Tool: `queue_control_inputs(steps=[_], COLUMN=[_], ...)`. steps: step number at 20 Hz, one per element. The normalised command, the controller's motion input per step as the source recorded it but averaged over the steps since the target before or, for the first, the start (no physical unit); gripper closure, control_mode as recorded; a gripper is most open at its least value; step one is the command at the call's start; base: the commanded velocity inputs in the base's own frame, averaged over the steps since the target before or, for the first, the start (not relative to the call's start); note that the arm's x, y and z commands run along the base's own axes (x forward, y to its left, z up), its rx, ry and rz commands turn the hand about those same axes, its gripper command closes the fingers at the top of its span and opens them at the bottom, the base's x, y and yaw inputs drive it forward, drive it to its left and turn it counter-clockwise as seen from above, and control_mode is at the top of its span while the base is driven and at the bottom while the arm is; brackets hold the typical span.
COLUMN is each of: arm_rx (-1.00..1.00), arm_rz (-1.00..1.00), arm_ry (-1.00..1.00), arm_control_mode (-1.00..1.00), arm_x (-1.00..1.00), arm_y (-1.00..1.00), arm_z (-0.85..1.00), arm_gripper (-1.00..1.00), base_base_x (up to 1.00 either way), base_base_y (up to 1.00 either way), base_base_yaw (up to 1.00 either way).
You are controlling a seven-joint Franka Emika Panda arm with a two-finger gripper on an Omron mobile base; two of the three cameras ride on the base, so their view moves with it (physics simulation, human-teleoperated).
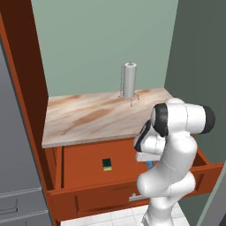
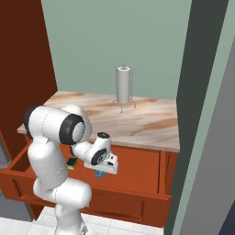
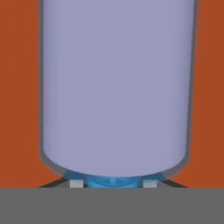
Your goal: Restock the sink supplies by placing the sponge and soap dispenser on the counter and next to the sink. Make sure the soap dispenser is upright.
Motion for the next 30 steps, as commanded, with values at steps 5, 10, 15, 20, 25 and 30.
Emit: queue_control_inputs(steps=[5, 10, 15, 20, 25, 30], arm_rx=[0.00, 0.00, 0.00, 0.00, 0.00, 0.00], arm_rz=[-0.11, -0.12, -0.12, -0.10, -0.08, -0.07], arm_ry=[0.12, 0.19, 0.19, 0.15, 0.10, 0.09], arm_control_mode=[-1.00, -1.00, -1.00, -1.00, -1.00, -1.00], arm_x=[0.00, -0.01, -0.06, -0.14, -0.24, -0.63], arm_y=[0.00, 0.00, 0.00, 0.00, 0.00, 0.00], arm_z=[0.63, 0.41, 0.45, 0.56, 0.72, 0.56], arm_gripper=[1.00, 1.00, 1.00, 1.00, 1.00, 1.00], base_base_x=[0.00, 0.00, 0.00, 0.00, 0.00, 0.00], base_base_y=[0.00, 0.00, 0.00, 0.00, 0.00, 0.00], base_base_yaw=[0.00, 0.00, 0.00, 0.00, 0.00, 0.00])
